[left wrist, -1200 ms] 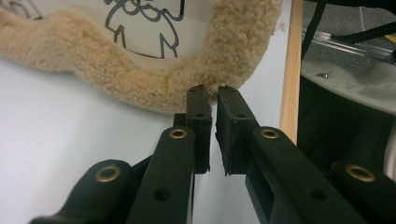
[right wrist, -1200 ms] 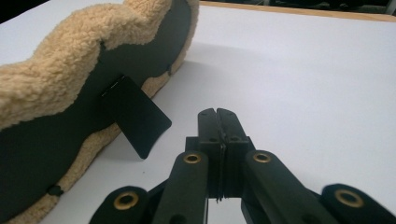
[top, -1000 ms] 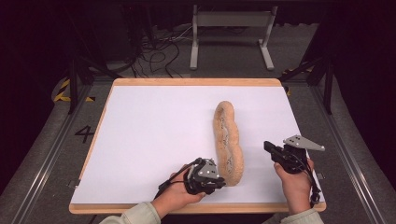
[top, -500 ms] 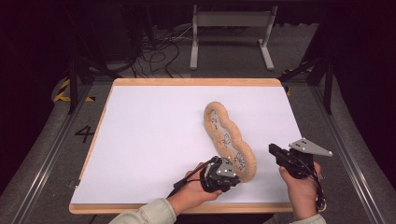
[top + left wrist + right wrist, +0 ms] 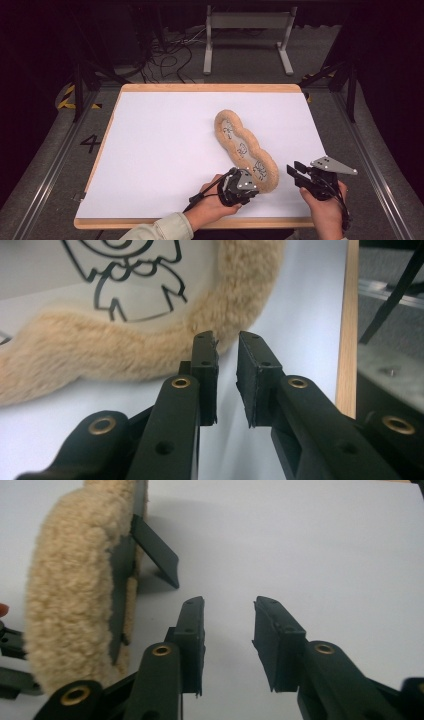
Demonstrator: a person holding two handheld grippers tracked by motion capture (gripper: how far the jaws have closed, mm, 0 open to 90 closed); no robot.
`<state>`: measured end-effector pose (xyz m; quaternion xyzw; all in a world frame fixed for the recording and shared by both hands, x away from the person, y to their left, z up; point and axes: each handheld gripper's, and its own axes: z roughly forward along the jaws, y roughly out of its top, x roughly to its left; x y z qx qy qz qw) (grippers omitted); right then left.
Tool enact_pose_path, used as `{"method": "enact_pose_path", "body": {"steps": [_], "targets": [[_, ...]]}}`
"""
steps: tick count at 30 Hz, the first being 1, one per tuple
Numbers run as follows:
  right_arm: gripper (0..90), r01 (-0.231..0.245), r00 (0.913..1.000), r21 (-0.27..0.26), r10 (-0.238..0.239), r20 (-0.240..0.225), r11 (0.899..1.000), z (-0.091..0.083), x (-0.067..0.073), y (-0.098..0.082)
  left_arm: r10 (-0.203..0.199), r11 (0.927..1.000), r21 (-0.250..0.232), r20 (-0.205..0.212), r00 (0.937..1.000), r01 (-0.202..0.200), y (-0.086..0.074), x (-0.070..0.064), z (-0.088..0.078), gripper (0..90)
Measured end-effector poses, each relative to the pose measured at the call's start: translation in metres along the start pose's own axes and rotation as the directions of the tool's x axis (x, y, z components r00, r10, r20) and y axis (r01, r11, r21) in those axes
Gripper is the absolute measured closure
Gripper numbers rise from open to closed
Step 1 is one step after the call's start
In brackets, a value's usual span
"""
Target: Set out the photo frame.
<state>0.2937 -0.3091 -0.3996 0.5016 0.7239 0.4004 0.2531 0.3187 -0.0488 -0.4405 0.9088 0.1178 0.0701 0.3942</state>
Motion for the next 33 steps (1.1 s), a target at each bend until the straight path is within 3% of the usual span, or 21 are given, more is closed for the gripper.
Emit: {"method": "enact_pose_path", "body": {"steps": [4,10,13,17,26,33], "targets": [[58.4,0.014,0.9991,-0.015,-0.014,-0.040,1.000,-0.010,0.008,0.002,-0.019,0.9998,-0.004,-0.006,0.9998,0.019,-0.006,0.009,-0.015,77.3],[52.1,0.034,0.9945,-0.061,-0.040,-0.097,0.998,-0.027,0.024,0.013,-0.110,0.9935,-0.029,0.005,0.9940,0.110,-0.014,0.030,-0.029,74.7],[47.6,0.047,0.9897,-0.056,-0.054,-0.132,0.997,-0.027,0.033,0.016,-0.147,0.9879,-0.048,0.006,0.9891,0.148,-0.017,0.039,-0.035,73.6],[44.1,0.055,0.9877,-0.028,-0.059,-0.145,0.998,-0.017,0.041,0.016,-0.169,0.9839,-0.059,0.004,0.9857,0.169,-0.019,0.044,-0.041,72.5],[39.5,0.033,0.9862,0.055,-0.024,-0.164,0.998,0.012,0.043,0.007,-0.202,0.9767,-0.076,-0.016,0.9792,0.201,-0.024,0.055,-0.049,70.7],[50.4,0.043,0.9830,0.099,-0.024,-0.182,0.994,0.024,0.048,0.003,-0.222,0.9724,-0.080,-0.025,0.9747,0.219,-0.027,0.060,-0.053,69.7]]}}
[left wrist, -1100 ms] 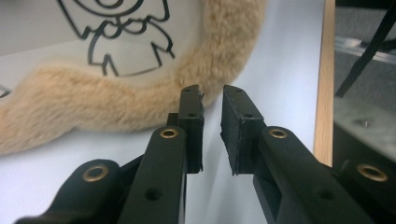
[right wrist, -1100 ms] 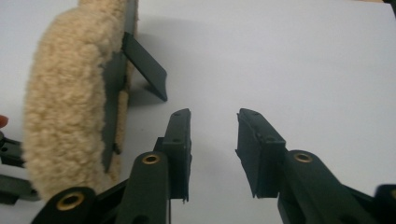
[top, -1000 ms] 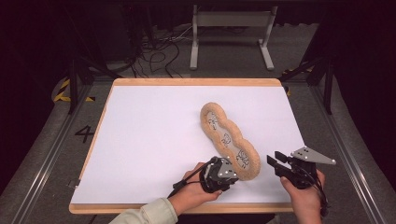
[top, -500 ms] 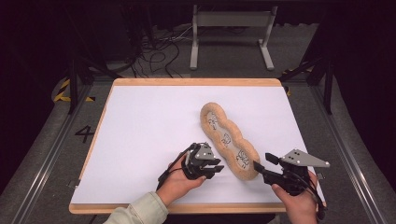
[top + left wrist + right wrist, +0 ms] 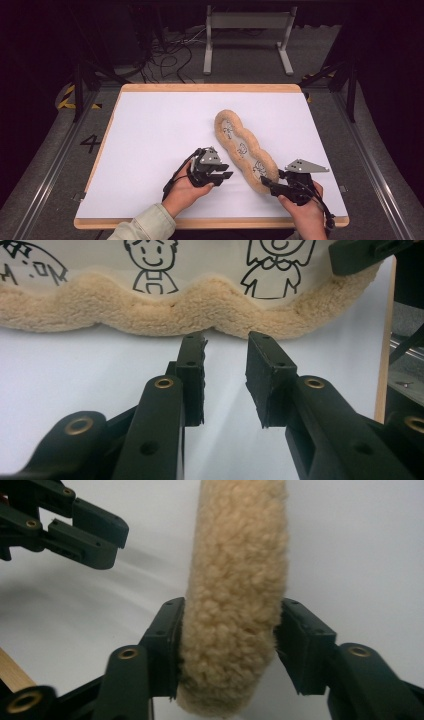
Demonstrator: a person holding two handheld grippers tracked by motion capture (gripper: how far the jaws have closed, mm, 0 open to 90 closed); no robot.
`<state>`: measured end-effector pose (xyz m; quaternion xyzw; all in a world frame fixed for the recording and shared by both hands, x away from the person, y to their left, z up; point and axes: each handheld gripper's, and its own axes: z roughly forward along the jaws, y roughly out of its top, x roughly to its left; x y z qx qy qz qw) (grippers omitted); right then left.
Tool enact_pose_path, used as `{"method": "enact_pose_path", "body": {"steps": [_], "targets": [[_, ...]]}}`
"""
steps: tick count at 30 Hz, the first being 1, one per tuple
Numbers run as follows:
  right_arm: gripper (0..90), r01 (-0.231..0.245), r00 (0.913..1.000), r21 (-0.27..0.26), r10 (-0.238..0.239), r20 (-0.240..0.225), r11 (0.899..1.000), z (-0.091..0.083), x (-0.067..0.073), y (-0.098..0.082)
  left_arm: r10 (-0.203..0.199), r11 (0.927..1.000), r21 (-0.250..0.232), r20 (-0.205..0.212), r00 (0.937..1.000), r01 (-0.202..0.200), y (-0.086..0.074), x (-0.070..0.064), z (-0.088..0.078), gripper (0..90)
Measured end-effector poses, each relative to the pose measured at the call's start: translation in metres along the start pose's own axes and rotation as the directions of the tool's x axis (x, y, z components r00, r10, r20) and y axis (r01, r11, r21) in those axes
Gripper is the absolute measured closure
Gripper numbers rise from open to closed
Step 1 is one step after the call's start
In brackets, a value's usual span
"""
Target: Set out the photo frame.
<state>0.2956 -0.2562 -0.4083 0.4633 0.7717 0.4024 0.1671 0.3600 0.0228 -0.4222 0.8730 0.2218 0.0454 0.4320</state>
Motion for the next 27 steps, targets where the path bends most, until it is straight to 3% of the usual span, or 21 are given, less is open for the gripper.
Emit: {"method": "enact_pose_path", "body": {"steps": [6,8,13,16,17,22,25,27], "targets": [[64.4,0.004,1.0000,0.005,-0.004,-0.004,1.000,0.003,0.005,0.000,-0.005,1.0000,-0.005,0.001,1.0000,0.005,0.000,0.002,-0.001,69.5],[67.3,-0.021,0.9993,-0.002,0.021,-0.030,1.000,0.002,0.005,0.000,-0.006,1.0000,-0.006,-0.003,1.0000,0.006,-0.001,0.003,-0.001,69.5],[68.4,0.000,0.9999,-0.025,0.000,-0.014,1.000,0.001,0.009,0.002,-0.009,0.9999,-0.008,-0.004,0.9999,0.009,-0.002,0.006,-0.004,69.3],[68.5,-0.023,0.9993,-0.038,0.022,-0.030,0.999,-0.001,0.007,0.002,-0.020,0.9997,-0.014,-0.008,0.9998,0.020,-0.002,0.009,-0.007,69.3],[68.7,-0.056,0.9972,-0.051,0.054,-0.052,0.997,-0.003,0.003,0.004,-0.029,0.9994,-0.018,-0.011,0.9995,0.028,-0.003,0.011,-0.008,69.3],[68.8,-0.084,0.9938,-0.073,0.079,-0.079,0.994,-0.006,-0.002,0.005,-0.068,0.9972,-0.032,-0.020,0.9975,0.068,-0.005,0.021,-0.014,69.1],[68.8,-0.084,0.9928,-0.072,0.077,-0.092,0.994,-0.008,-0.002,0.006,-0.063,0.9976,-0.033,-0.061,0.9962,0.061,-0.005,0.025,-0.017,67.6],[68.8,-0.083,0.9924,-0.073,0.075,-0.098,0.994,-0.010,-0.001,0.006,-0.073,0.9970,-0.036,-0.110,0.9913,0.069,-0.005,0.030,-0.019,64.2]]}}
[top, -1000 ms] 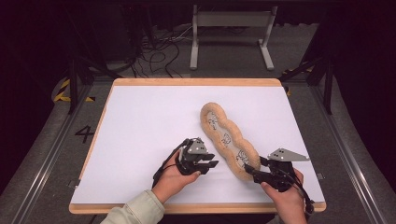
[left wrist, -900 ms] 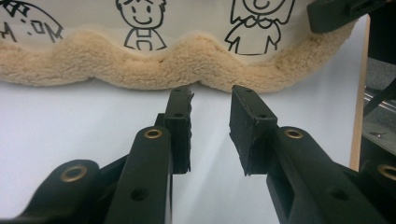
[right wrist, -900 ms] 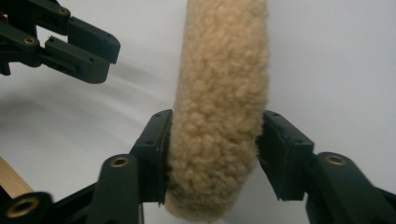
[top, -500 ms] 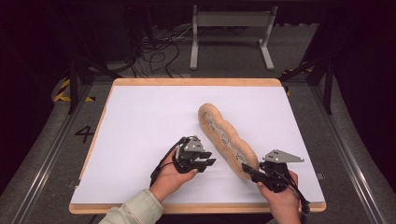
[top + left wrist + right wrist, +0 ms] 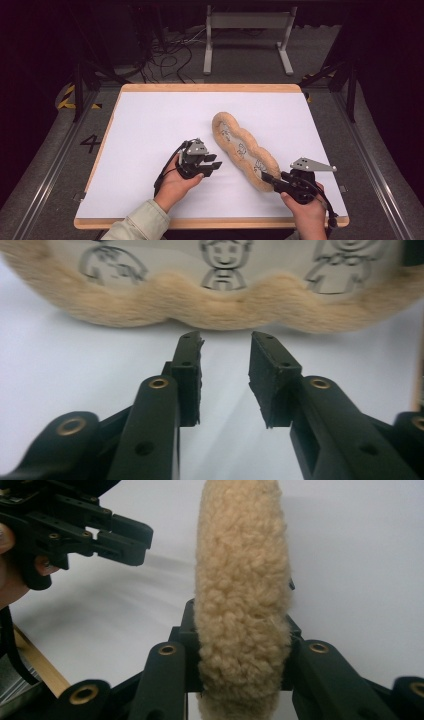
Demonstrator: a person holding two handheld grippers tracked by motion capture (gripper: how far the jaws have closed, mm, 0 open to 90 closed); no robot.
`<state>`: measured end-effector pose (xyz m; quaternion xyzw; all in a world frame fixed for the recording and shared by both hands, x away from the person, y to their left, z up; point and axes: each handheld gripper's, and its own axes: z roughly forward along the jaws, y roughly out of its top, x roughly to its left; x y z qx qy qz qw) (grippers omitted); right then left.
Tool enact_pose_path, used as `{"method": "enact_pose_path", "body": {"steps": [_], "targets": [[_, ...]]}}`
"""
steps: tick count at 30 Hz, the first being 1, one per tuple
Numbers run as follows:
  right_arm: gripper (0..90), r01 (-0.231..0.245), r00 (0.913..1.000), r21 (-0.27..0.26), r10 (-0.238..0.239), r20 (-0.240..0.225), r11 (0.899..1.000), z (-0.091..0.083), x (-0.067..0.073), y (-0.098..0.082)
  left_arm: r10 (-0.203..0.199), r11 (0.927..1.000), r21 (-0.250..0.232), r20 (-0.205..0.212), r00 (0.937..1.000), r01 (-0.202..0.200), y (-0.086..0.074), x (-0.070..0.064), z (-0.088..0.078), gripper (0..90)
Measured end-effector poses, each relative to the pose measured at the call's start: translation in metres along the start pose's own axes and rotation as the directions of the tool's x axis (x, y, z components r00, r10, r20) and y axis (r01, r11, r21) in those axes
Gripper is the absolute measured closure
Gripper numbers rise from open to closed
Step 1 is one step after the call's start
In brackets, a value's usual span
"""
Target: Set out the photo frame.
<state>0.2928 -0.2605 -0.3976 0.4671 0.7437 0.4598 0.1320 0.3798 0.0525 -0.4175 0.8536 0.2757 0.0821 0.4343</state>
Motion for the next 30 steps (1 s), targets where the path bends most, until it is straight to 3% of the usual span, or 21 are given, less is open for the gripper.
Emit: {"method": "enact_pose_path", "body": {"steps": [3,4,6,7,10,12,13,15,21,30], "targets": [[68.7,0.012,0.9999,0.002,-0.012,-0.004,1.000,-0.001,0.001,-0.002,-0.054,0.9982,-0.030,-0.058,0.9968,0.052,0.002,0.015,-0.001,57.4],[68.7,0.015,0.9999,0.004,-0.015,-0.003,1.000,-0.002,0.001,-0.003,-0.054,0.9982,-0.030,-0.058,0.9968,0.052,0.002,0.015,-0.001,55.0],[68.7,0.013,0.9999,0.006,-0.013,-0.004,1.000,-0.002,0.001,-0.003,-0.084,0.9962,-0.027,-0.074,0.9937,0.083,0.007,0.029,0.000,49.3],[68.7,0.017,0.9998,0.007,-0.017,-0.003,1.000,-0.002,0.001,-0.004,-0.107,0.9934,-0.048,-0.069,0.9918,0.104,0.011,0.042,0.000,47.9],[68.6,0.021,0.9998,0.010,-0.021,-0.003,1.000,-0.002,0.001,-0.004,-0.117,0.9911,-0.073,-0.085,0.9895,0.111,0.015,0.053,0.003,46.6],[68.6,0.036,0.9993,0.012,-0.036,-0.005,0.999,-0.002,0.001,-0.004,-0.119,0.9915,-0.066,-0.104,0.9875,0.112,0.019,0.061,0.007,43.2],[68.6,0.040,0.9992,0.014,-0.040,-0.006,0.999,-0.002,0.000,-0.004,-0.113,0.9915,-0.079,-0.122,0.9861,0.104,0.021,0.064,0.010,42.1],[68.6,0.049,0.9987,0.014,-0.049,-0.015,0.999,-0.003,-0.003,-0.005,-0.127,0.9875,-0.109,-0.119,0.9847,0.114,0.022,0.070,0.017,39.7],[68.6,0.066,0.9971,0.018,-0.065,-0.039,0.998,-0.007,-0.004,-0.008,-0.100,0.9935,-0.070,-0.149,0.9839,0.090,0.020,0.070,0.032,39.6],[68.4,0.118,0.9875,0.032,-0.114,-0.109,0.992,-0.016,-0.003,-0.013,-0.071,0.9962,-0.058,-0.109,0.9915,0.065,0.019,0.069,0.032,37.2]]}}
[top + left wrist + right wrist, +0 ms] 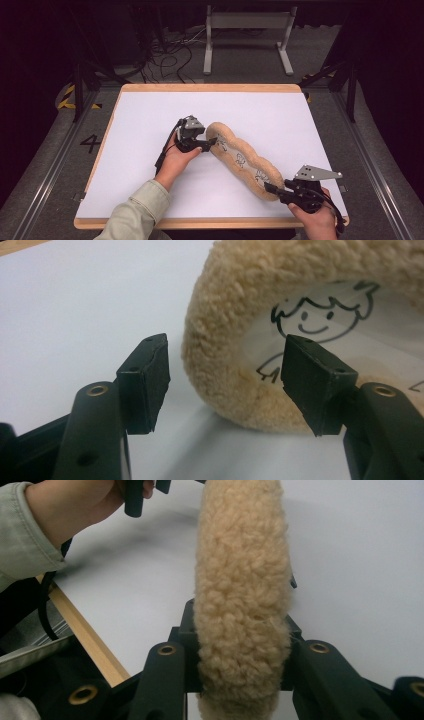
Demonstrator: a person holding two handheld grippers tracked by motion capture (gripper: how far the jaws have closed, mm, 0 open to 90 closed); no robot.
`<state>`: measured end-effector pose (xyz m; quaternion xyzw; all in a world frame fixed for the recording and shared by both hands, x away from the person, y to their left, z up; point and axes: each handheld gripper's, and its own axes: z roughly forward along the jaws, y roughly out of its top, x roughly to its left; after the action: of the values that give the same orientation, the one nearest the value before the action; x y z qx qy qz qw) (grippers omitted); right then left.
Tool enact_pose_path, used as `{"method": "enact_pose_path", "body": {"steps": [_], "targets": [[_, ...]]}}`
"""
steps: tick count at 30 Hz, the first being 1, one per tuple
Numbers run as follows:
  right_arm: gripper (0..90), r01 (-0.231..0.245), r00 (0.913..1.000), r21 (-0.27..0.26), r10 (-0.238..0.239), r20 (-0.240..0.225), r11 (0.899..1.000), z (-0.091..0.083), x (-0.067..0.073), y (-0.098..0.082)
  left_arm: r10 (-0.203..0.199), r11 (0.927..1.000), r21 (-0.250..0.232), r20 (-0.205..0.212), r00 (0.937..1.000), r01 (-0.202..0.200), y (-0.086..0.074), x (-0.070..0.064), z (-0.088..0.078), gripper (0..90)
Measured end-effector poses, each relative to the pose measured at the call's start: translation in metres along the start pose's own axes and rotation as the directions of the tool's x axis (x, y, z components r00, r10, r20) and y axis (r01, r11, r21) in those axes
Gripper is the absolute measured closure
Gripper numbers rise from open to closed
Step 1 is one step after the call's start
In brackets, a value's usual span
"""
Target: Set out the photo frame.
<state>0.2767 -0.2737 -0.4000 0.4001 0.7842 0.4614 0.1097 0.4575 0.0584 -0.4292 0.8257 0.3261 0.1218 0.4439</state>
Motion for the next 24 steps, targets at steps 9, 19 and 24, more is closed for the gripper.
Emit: {"method": "enact_pose_path", "body": {"steps": [9,19,24], "targets": [[67.7,0.024,0.9988,-0.004,-0.025,-0.041,1.000,0.000,0.001,-0.001,0.015,0.9996,0.022,0.016,0.9998,-0.016,-0.004,0.007,0.001,69.1],[67.8,0.044,0.9979,-0.025,-0.046,-0.046,0.999,-0.004,-0.002,0.005,-0.019,0.9998,0.002,0.001,0.9998,0.019,-0.002,0.006,-0.021,71.6],[67.9,0.069,0.9972,-0.026,-0.070,-0.026,0.997,-0.002,-0.005,0.016,-0.043,0.9988,-0.023,-0.026,0.9987,0.043,-0.009,0.008,-0.043,71.4]]}}
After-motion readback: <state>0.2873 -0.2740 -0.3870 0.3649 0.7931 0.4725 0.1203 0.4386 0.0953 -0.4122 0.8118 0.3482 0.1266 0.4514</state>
